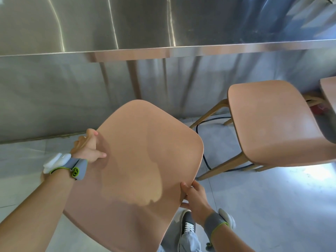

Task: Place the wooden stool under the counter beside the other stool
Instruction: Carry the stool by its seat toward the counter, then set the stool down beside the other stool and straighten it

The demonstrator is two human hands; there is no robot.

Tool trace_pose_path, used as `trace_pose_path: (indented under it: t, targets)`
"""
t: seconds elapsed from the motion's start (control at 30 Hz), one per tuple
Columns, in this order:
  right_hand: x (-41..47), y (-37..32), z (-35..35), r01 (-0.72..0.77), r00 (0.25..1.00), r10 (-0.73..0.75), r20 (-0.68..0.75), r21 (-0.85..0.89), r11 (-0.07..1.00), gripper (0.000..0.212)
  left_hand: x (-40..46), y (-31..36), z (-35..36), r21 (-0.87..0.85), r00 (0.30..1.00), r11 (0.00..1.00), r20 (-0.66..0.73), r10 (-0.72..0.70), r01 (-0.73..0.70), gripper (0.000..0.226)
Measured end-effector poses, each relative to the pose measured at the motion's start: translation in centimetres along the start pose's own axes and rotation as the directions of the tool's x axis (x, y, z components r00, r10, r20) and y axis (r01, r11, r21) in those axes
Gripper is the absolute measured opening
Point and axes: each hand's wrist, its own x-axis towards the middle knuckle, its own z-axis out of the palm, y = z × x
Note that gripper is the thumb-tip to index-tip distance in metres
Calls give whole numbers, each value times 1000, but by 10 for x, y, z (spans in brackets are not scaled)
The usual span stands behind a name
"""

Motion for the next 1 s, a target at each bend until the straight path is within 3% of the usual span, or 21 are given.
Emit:
trace_pose_path:
  t: [0.6, 1.0]
  targets:
    - [49, -84, -46, 41, 995, -60, -75, -238, 971, 16, -23, 30, 11, -95, 995, 992, 61, -82, 88, 77]
    - [105, -187, -45, 179, 974, -222, -38, -464, 867, 10, -31, 52, 30, -281, 985, 944, 23, -171, 171, 77]
